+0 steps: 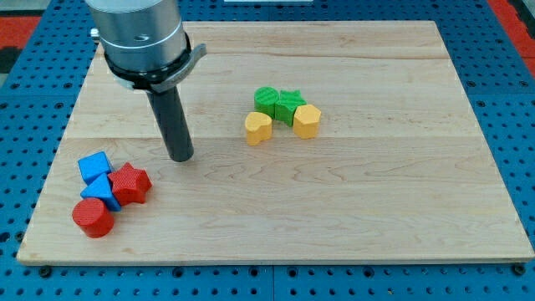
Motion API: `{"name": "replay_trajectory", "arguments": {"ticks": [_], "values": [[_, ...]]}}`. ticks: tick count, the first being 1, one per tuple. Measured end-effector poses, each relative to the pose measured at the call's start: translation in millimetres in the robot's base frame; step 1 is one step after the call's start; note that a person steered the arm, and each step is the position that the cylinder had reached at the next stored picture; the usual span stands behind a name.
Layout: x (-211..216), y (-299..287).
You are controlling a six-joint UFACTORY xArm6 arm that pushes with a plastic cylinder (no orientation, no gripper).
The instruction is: Move your arm closer to red circle
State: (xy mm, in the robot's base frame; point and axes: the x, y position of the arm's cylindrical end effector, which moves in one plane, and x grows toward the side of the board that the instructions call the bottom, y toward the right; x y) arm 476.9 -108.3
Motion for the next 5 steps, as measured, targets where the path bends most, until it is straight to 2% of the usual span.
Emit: {"name": "replay_trajectory", "arguments": {"ticks": [1, 2, 3, 4, 5], "values": [[12.8, 50.9], [35.2, 57.7], [103.2, 67.2], [142.0, 32.1], [139.1, -40.2]]}}
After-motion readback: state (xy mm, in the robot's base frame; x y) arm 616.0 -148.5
